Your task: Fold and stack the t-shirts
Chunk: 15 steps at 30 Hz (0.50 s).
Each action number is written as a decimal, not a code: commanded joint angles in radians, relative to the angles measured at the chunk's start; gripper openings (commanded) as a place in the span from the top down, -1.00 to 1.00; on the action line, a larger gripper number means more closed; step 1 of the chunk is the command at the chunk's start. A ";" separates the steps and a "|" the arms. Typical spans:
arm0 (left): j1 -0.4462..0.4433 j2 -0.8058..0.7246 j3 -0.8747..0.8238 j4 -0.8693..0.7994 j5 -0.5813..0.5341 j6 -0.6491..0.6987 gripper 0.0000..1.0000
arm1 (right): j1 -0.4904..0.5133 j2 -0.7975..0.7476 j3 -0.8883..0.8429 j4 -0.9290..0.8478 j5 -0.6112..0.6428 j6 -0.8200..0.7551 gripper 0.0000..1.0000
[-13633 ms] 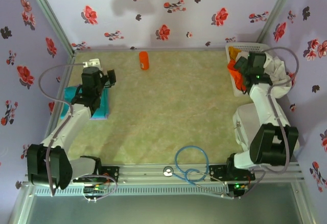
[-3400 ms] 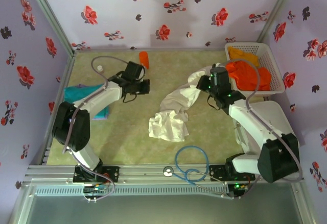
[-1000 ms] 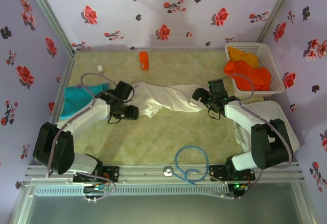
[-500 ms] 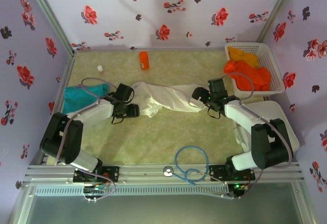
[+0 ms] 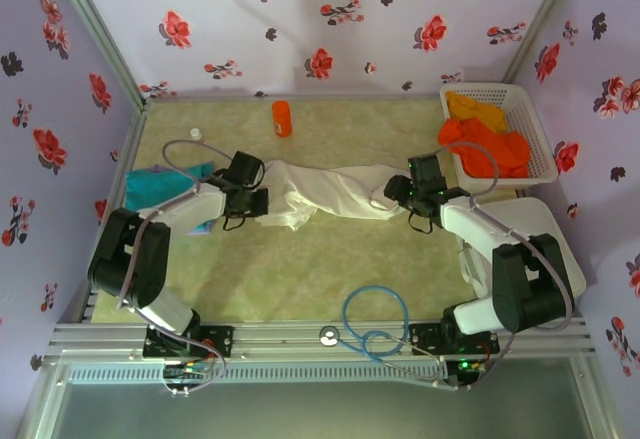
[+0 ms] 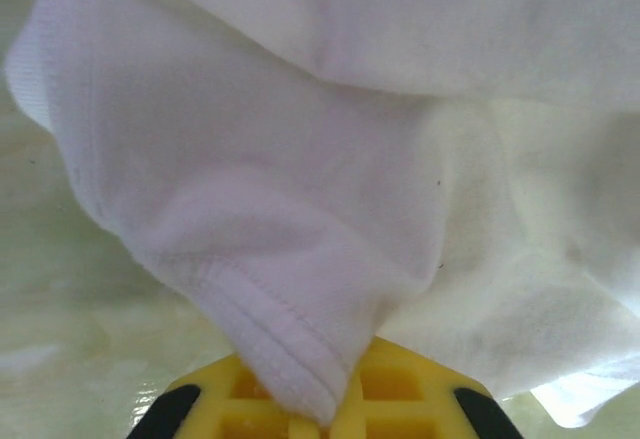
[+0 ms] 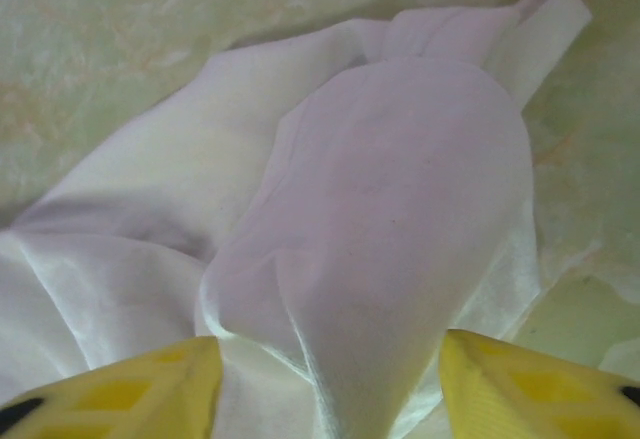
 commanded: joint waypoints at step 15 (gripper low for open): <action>0.130 -0.106 0.376 -0.360 0.016 0.142 1.00 | -0.051 0.027 0.259 -0.184 0.052 -0.024 1.00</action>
